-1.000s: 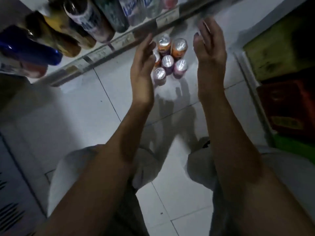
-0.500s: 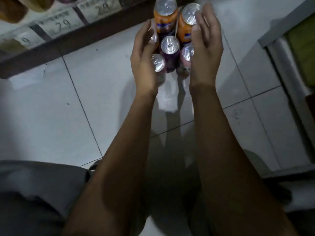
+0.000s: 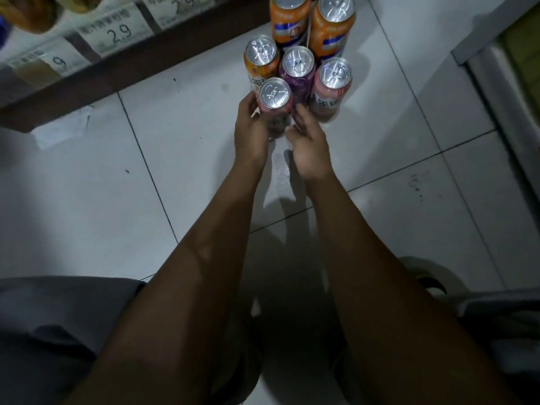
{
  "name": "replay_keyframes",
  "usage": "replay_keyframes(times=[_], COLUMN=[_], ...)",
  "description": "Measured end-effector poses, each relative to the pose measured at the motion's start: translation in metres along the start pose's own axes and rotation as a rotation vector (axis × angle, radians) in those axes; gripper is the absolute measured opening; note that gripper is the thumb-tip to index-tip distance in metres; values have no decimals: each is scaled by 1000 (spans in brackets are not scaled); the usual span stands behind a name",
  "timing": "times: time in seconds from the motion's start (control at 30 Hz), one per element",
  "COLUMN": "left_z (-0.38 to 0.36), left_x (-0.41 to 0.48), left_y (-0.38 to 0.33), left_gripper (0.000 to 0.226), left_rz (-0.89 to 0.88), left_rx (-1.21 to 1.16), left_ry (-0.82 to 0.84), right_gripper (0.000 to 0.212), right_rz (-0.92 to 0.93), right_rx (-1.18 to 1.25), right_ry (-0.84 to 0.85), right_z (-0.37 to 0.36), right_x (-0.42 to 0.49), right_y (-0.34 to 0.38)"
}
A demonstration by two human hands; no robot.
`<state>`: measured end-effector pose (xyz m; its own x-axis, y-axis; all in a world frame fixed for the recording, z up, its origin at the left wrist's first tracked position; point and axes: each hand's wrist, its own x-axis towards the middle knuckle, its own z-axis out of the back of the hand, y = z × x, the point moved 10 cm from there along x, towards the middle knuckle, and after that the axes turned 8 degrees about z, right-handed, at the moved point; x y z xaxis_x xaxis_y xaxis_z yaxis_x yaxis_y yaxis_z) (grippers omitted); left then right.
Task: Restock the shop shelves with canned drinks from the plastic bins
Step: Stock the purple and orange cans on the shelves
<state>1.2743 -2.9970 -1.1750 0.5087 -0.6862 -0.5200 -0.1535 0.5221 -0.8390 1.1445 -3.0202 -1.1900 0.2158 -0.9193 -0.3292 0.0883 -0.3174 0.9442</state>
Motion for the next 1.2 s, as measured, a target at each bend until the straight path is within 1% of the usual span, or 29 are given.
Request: replay_keyframes(times=[0.03,0.1,0.17,0.3,0.4,0.5,0.63,0.73,0.8,0.93,1.13,1.2], left_z=[-2,-5,-2,6,17,33,49,66,81,106,160,182], left_x=[4,9,9,-2,-25,-60,-124,-175,-209,-278,-370,-395], left_y=[5,11,13,10,-19,-73,-171,-257,-319,-445,-630,-685], left_gripper=[55,60,60,52,49,46,39,36,36,34,36,35], left_rz=[28,25,-17,-80,-100,-103,-48,-24,-32,-97,-248,-295], left_rx=[39,91,118,135,126,111,41,6,1,-3,-41,-45], left_ry=[25,75,73,15,-29,-29,80,120,123,156,132,101], right_gripper=[57,61,62,52,44,38,33,27,27,34,37,39], right_rz=[-6,-20,-6,76,145,183,213,216,210,190,324,380], right_rx=[-34,-71,-97,-152,-232,-223,-148,-36,16,73,134,151], right_ry=[37,89,83,22,-35,-100,-165,-113,-63,-30,24,46], right_z=[-4,-8,-7,-3,8,20,32,33,32,30,9,-5], right_x=[2,4,5,1,-9,-38,-80,-107,-124,-157,-212,-228], right_y=[-4,-8,-7,15,53,108,214,308,375,513,720,782])
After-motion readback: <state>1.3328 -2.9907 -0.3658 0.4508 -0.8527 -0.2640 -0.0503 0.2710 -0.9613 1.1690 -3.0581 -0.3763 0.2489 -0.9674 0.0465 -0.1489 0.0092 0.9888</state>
